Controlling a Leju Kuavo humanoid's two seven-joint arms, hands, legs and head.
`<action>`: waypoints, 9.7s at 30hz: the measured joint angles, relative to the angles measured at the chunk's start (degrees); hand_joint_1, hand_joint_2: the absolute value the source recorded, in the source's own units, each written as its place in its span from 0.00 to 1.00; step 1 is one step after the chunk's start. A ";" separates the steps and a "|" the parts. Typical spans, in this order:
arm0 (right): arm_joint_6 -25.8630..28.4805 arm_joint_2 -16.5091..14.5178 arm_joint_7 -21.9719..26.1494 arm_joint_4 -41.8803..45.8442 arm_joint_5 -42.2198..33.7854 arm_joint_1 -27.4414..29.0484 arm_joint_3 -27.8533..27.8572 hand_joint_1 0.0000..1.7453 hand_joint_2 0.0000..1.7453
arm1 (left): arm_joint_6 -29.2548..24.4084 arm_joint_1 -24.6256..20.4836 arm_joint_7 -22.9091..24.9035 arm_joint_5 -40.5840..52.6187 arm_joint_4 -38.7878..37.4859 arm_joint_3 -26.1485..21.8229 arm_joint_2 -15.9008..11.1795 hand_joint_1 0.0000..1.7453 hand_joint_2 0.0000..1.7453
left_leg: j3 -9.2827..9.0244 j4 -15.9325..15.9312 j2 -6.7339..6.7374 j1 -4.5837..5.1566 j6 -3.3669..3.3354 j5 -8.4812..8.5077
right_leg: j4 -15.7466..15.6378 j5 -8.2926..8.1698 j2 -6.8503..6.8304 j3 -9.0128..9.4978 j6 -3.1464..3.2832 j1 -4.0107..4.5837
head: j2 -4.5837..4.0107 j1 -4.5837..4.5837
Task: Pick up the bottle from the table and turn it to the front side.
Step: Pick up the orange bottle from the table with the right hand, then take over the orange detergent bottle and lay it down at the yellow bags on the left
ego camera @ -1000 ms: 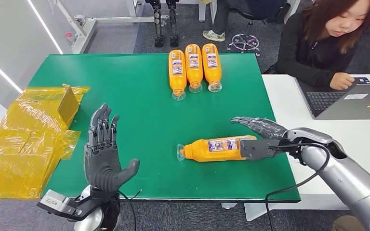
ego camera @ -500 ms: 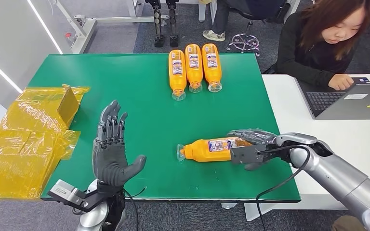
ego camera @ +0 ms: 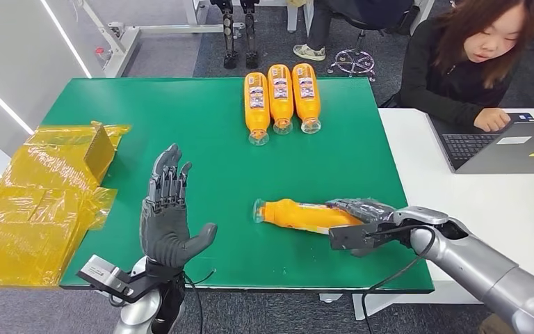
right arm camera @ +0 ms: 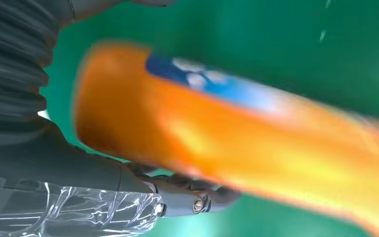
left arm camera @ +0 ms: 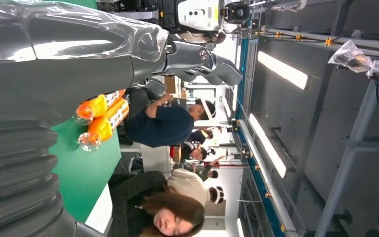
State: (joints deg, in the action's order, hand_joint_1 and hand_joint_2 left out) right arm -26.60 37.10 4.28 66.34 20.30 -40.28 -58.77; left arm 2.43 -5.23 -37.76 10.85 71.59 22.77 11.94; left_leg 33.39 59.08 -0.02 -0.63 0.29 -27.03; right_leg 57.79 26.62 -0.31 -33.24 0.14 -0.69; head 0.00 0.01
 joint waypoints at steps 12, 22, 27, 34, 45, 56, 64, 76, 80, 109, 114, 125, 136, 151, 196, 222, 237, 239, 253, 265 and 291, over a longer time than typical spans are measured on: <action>-0.70 -2.35 2.32 -3.69 1.74 0.30 -0.36 0.00 1.00 | -0.21 1.65 0.61 0.79 0.31 -0.21 -0.34 0.00 1.00 | -0.03 0.01 0.05 0.00 -0.03 0.02 | 0.01 -0.02 0.07 0.02 -0.02 -0.01 | -0.01 0.01; -1.76 -2.56 2.33 -5.10 1.31 -3.26 -1.20 1.00 1.00 | -0.20 3.50 0.90 1.27 2.34 -0.85 -0.84 0.00 1.00 | 0.08 0.02 -0.03 0.02 -0.05 0.04 | 0.01 -0.05 -0.01 -0.02 -0.05 -0.02 | -0.01 0.02; -1.83 -3.05 2.53 -5.92 1.06 -5.23 -2.33 1.00 1.00 | -0.40 4.19 1.04 1.43 3.23 -1.60 -0.86 0.00 1.00 | 0.09 0.02 -0.05 0.01 -0.05 0.04 | 0.02 -0.05 -0.04 -0.04 -0.05 -0.01 | 0.00 0.01; -1.92 -3.70 2.71 -6.73 0.20 -7.19 -3.63 1.00 1.00 | -0.55 4.81 1.06 1.45 3.99 -2.11 -1.01 0.00 1.00 | 0.10 0.02 -0.06 0.02 -0.06 0.05 | 0.02 -0.05 -0.05 -0.04 -0.05 -0.02 | -0.01 0.01; -2.87 -3.94 2.74 -7.19 -0.74 -9.03 -4.18 1.00 1.00 | -0.55 5.25 1.06 1.45 4.69 -2.73 -1.21 0.00 1.00 | 0.11 0.03 -0.07 0.02 -0.06 0.05 | 0.02 -0.05 -0.05 -0.04 -0.05 -0.02 | 0.00 0.01; -3.40 -5.00 2.16 -7.85 -2.72 -11.55 -5.42 1.00 1.00 | -0.60 5.48 1.57 1.86 6.10 -3.25 -1.19 0.00 1.00 | 0.10 0.02 -0.08 0.01 -0.05 0.05 | 0.02 -0.05 -0.05 -0.04 -0.05 -0.01 | -0.01 0.02; 4.37 -5.44 3.75 -8.18 -4.67 -11.10 -5.50 1.00 1.00 | -0.87 6.64 1.69 2.37 6.97 -4.15 -1.25 0.00 1.00 | 0.11 0.02 -0.08 0.01 -0.05 0.05 | 0.02 -0.05 -0.05 -0.05 -0.05 -0.01 | -0.01 0.01; 17.24 -3.82 6.08 -2.68 0.50 1.67 4.67 1.00 1.00 | -2.32 7.68 1.69 4.55 7.42 -4.59 -1.30 0.00 1.00 | 0.13 0.05 -0.22 0.01 -0.06 0.03 | -0.01 -0.02 -0.16 -0.06 -0.08 -0.01 | -0.01 0.01; 20.27 -3.45 5.83 2.12 6.54 10.72 11.78 1.00 1.00 | -3.04 7.72 1.69 4.99 7.42 -4.59 -1.19 0.00 1.00 | 0.16 0.04 -0.25 0.01 -0.08 -0.01 | -0.02 0.03 -0.18 -0.06 -0.10 -0.01 | 0.00 0.02; 36.61 -23.55 14.68 25.11 17.63 48.83 45.45 1.00 1.00 | -3.05 5.75 2.75 4.12 5.48 -4.17 -1.43 0.00 1.00 | 0.18 0.02 -0.19 0.01 -0.08 -0.02 | -0.01 0.11 -0.12 -0.12 -0.16 -0.02 | 0.00 0.01; 36.58 -26.53 18.86 25.73 15.59 49.27 47.20 1.00 1.00 | 0.55 5.68 3.13 0.86 5.05 -4.03 -1.41 0.00 1.00 | 0.18 0.01 -0.17 0.00 -0.08 -0.02 | -0.01 0.12 -0.12 -0.14 -0.16 -0.01 | -0.01 0.02; 37.96 -29.86 21.03 27.06 16.82 49.45 45.99 1.00 1.00 | 20.90 5.02 6.36 -15.75 3.49 -2.89 -1.70 0.00 1.00 | 0.19 0.01 -0.16 0.01 -0.08 -0.01 | -0.01 0.12 -0.12 -0.13 -0.16 -0.02 | -0.01 0.02; 37.16 -33.70 19.09 31.49 22.09 49.36 41.59 1.00 1.00 | 28.87 3.11 9.18 -22.88 0.45 -0.27 -1.07 0.00 1.00 | 0.18 0.01 -0.16 0.00 -0.08 -0.01 | 0.00 0.12 -0.11 -0.14 -0.16 -0.01 | -0.01 0.01; 37.16 -37.03 17.63 32.13 22.50 48.77 33.04 1.00 1.00 | 25.86 -0.02 9.10 -23.24 -2.92 0.76 -0.08 0.00 1.00 | 0.19 0.01 -0.17 0.00 -0.08 -0.01 | 0.00 0.12 -0.11 -0.13 -0.16 -0.02 | -0.01 0.00; 31.94 -35.72 15.53 24.13 16.03 46.80 26.31 1.00 1.00 | 21.60 -0.13 9.43 -19.64 1.78 -0.26 -3.67 1.00 1.00 | 0.18 0.01 -0.16 0.00 -0.07 -0.01 | 0.00 0.12 -0.10 -0.14 -0.16 -0.01 | -0.01 0.00; 32.32 -35.72 15.96 23.67 15.12 47.71 26.31 0.00 1.00 | 20.38 -0.04 9.21 -19.24 1.80 -0.26 -3.99 0.96 1.00 | 0.19 0.01 -0.17 0.00 -0.08 -0.01 | 0.01 0.12 -0.10 -0.13 -0.16 -0.01 | -0.01 0.00; 33.67 -35.72 16.00 23.68 15.84 48.47 26.11 0.00 1.00 | 12.15 -0.68 8.98 -12.23 1.55 -1.89 -4.26 0.95 1.00 | 0.18 0.01 -0.16 0.00 -0.07 -0.01 | 0.01 0.12 -0.10 -0.13 -0.16 -0.01 | -0.01 0.01; 34.08 -35.72 16.14 23.68 15.86 48.46 26.05 0.00 1.00 | 9.06 -1.45 8.90 -8.69 1.12 -3.23 -4.56 0.96 1.00 | 0.18 0.01 -0.16 0.00 -0.07 0.00 | 0.01 0.11 -0.10 -0.13 -0.15 -0.01 | -0.01 0.01; 33.95 -35.72 17.69 23.71 15.57 48.09 25.76 0.00 1.00 | -6.19 -6.21 11.77 14.83 -1.22 -10.77 -9.14 0.90 1.00 | 0.19 0.01 -0.15 -0.01 -0.04 0.02 | 0.03 0.11 -0.08 -0.14 -0.14 -0.01 | -0.01 0.00; 32.85 -35.72 18.99 22.34 14.60 45.71 25.24 0.00 1.00 | -24.01 -14.72 23.54 53.01 -10.43 -10.53 -15.47 0.88 1.00 | 0.16 0.01 -0.11 -0.01 0.01 0.07 | 0.05 0.07 -0.07 -0.13 -0.09 0.00 | -0.01 -0.01; 35.26 -31.61 19.53 21.29 10.02 46.66 21.37 0.00 1.00 | -22.50 -28.25 45.34 78.83 -51.58 7.59 -26.62 0.12 1.00 | 0.18 0.00 0.12 -0.02 0.02 0.06 | 0.08 0.07 0.22 -0.25 -0.09 0.00 | 0.00 -0.01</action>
State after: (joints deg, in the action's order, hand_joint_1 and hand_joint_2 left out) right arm 8.66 5.49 23.81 87.62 30.33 6.38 -37.40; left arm -20.08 -33.47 7.58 89.68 20.01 30.36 -14.68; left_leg 33.57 59.08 0.10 -0.64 0.31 -26.98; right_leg 57.87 26.69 -0.09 -33.49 0.05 -0.69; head 0.00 -0.01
